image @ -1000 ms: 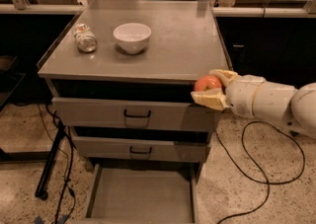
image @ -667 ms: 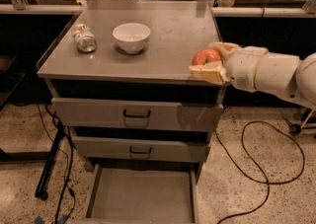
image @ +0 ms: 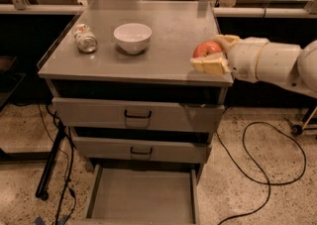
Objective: Pick apple from bottom drawer and place on counter
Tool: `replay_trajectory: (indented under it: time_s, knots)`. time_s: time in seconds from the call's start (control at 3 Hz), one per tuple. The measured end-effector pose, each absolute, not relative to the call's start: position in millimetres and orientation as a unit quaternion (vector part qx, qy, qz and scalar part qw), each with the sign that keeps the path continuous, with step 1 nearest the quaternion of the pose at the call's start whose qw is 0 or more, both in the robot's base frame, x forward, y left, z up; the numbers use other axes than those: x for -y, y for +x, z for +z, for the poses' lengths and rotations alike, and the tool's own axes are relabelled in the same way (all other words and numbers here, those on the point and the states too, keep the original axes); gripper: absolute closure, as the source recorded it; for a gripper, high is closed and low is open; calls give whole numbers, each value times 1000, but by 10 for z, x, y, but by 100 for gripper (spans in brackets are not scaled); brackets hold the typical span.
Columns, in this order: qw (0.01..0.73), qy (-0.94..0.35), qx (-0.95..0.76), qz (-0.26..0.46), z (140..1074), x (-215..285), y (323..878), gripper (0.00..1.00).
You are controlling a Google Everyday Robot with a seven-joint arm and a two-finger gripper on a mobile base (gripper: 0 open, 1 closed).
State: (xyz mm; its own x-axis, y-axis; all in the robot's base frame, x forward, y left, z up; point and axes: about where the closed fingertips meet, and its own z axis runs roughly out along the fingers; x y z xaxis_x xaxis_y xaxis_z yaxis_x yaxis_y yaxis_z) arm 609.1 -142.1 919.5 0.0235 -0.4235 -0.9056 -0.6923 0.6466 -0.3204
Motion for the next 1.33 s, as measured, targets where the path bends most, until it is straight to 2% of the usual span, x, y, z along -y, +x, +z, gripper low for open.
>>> replay_trajectory:
  time_s: [0.67, 1.33]
  knots:
    - [566, -441, -687, 118, 9483, 1343, 6715, 100]
    - [505, -484, -701, 142, 9178, 1245, 6949, 100]
